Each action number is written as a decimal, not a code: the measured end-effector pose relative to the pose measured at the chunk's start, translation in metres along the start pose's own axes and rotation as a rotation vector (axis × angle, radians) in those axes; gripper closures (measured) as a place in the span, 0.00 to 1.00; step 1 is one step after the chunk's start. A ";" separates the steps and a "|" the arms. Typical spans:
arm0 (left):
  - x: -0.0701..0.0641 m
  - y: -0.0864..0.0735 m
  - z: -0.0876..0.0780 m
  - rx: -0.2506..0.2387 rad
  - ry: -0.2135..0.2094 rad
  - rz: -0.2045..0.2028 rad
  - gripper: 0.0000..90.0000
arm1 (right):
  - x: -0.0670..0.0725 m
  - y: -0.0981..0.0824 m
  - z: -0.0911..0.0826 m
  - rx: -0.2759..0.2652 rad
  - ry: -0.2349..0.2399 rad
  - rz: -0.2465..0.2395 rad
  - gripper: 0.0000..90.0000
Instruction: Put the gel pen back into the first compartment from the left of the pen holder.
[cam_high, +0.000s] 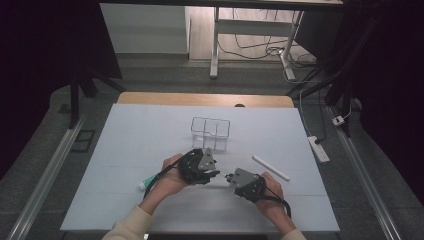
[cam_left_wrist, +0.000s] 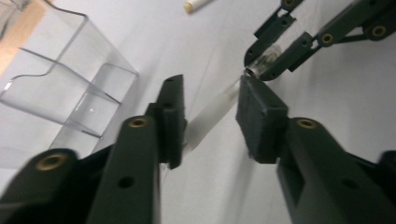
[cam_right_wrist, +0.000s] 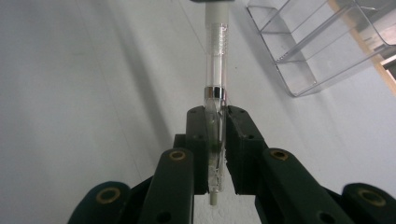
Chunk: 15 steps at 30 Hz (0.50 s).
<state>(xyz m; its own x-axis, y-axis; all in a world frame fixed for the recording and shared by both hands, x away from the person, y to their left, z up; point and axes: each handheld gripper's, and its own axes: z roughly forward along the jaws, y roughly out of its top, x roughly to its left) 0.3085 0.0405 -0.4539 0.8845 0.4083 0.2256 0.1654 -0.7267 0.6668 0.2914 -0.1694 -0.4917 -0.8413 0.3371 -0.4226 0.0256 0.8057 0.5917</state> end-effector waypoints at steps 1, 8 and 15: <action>0.001 -0.001 -0.001 -0.012 0.007 -0.017 0.61 | 0.000 0.000 0.000 -0.004 0.002 0.011 0.88; 0.010 -0.005 -0.007 -0.052 0.008 -0.099 0.48 | -0.008 -0.004 -0.004 -0.028 -0.010 0.074 0.88; 0.015 -0.010 -0.007 -0.071 0.020 -0.155 0.42 | -0.013 -0.006 -0.008 -0.061 -0.022 0.127 0.88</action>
<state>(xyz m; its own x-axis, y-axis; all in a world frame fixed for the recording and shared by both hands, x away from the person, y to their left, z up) 0.3173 0.0576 -0.4520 0.8419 0.5240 0.1293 0.2674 -0.6131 0.7434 0.2977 -0.1829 -0.4844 -0.8213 0.4458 -0.3560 0.0977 0.7247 0.6821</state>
